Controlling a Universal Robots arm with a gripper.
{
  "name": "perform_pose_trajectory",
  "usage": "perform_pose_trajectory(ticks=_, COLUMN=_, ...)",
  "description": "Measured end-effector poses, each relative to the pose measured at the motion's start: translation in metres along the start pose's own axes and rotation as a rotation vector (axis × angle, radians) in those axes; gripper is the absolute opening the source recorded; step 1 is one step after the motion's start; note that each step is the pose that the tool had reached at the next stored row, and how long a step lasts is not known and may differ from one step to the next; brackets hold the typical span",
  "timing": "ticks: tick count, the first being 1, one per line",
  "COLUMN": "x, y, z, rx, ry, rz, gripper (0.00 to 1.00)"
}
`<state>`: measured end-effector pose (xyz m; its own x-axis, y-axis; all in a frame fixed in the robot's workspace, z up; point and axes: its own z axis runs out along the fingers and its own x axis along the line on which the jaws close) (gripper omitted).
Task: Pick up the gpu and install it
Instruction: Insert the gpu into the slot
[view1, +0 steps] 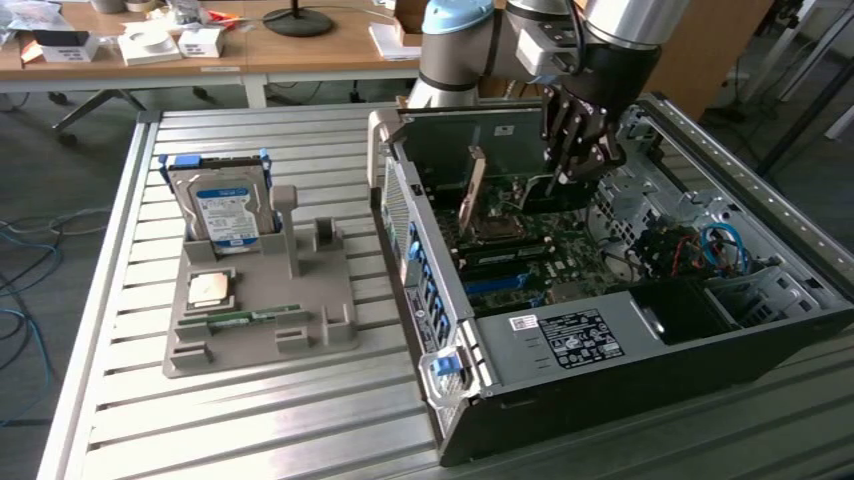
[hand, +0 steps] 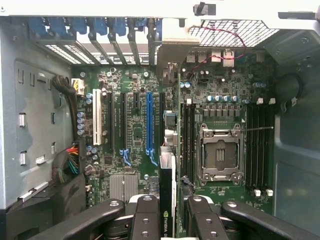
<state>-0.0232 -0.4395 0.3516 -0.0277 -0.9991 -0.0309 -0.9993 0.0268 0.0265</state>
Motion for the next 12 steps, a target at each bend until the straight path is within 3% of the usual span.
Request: perform_pose_trajectory(ticks=12, x=0.0001, y=0.0000, z=0.0027, rx=0.0000, ry=0.0001, rz=0.000, gripper=0.26)
